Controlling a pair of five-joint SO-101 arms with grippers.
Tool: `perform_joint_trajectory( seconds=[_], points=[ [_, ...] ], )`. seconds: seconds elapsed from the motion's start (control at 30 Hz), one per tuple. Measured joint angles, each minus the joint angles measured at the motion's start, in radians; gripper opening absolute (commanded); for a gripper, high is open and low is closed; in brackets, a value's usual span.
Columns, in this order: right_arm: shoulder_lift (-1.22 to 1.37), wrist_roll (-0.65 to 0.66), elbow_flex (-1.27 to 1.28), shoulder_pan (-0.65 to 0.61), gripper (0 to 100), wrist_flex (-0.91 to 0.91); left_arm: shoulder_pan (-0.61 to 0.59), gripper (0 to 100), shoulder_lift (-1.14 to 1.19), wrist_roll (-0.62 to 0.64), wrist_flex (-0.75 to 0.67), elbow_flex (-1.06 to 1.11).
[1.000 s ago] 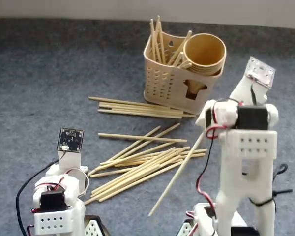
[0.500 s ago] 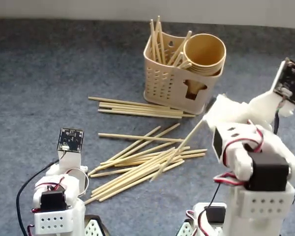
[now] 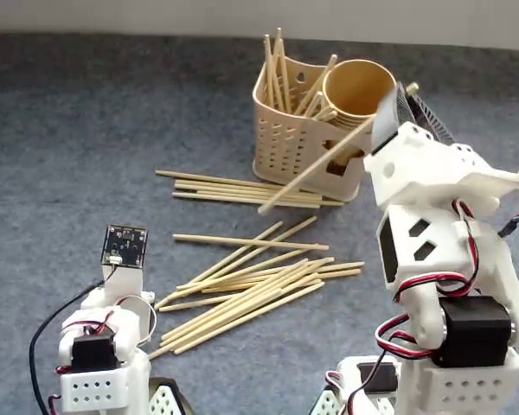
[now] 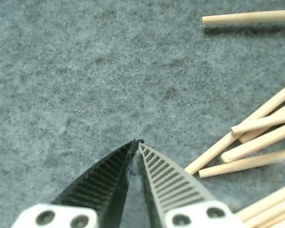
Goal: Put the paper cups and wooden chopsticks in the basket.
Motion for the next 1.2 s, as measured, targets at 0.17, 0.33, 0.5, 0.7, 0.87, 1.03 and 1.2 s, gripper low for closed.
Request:
perform_joint_trajectory(
  seconds=[0.17,0.33,0.5,0.7,0.87,1.03,1.2],
  points=[
    [0.052,0.0,-0.002,-0.003,0.5,-0.175,0.0,2,0.0,0.0,0.0,0.0],
    [0.123,0.0,-0.002,-0.003,0.5,-0.318,0.0,2,0.0,0.0,0.0,0.0],
    [0.209,0.0,-0.002,0.018,0.5,-0.48,0.0,2,0.0,0.0,0.0,0.0],
    [0.342,0.0,-0.002,0.087,0.5,-0.64,0.0,2,0.0,0.0,0.0,0.0],
    [0.419,0.04,0.0,0.095,0.5,-0.694,0.0,2,0.0,0.0,0.0,0.0],
    [0.445,0.144,0.0,0.069,0.5,-0.695,0.0,2,0.0,0.0,0.0,0.0],
    [0.446,0.281,0.068,-0.02,1.0,-0.703,0.0,2,0.0,0.0,0.0,0.0]
  ],
)
